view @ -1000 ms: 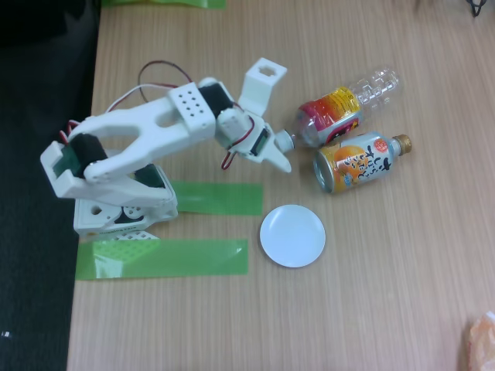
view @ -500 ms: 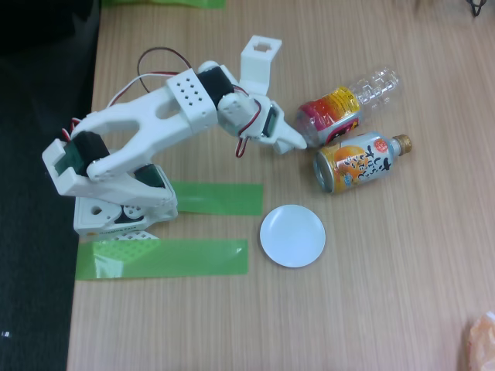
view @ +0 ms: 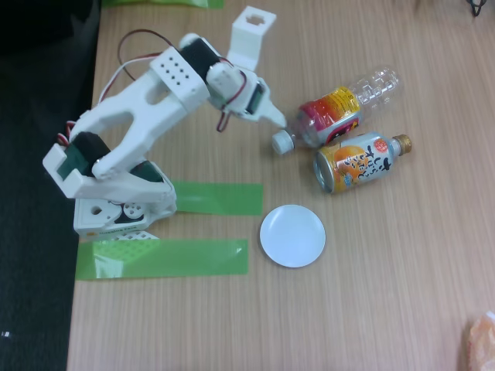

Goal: Pick up the plastic bottle and stand it up on the white place

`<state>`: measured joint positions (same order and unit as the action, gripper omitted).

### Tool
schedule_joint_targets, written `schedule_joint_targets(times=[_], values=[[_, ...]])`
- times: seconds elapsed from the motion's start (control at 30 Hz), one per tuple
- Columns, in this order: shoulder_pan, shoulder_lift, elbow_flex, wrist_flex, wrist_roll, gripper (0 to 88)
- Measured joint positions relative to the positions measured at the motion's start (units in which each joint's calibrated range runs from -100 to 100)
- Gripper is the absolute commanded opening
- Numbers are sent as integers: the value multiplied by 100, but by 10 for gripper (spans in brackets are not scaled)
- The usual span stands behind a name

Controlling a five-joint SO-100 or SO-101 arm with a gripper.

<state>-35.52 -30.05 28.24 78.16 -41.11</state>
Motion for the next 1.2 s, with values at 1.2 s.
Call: schedule_joint_targets(times=[1.2], values=[[-172,1490,-1066,-646,-463,473]])
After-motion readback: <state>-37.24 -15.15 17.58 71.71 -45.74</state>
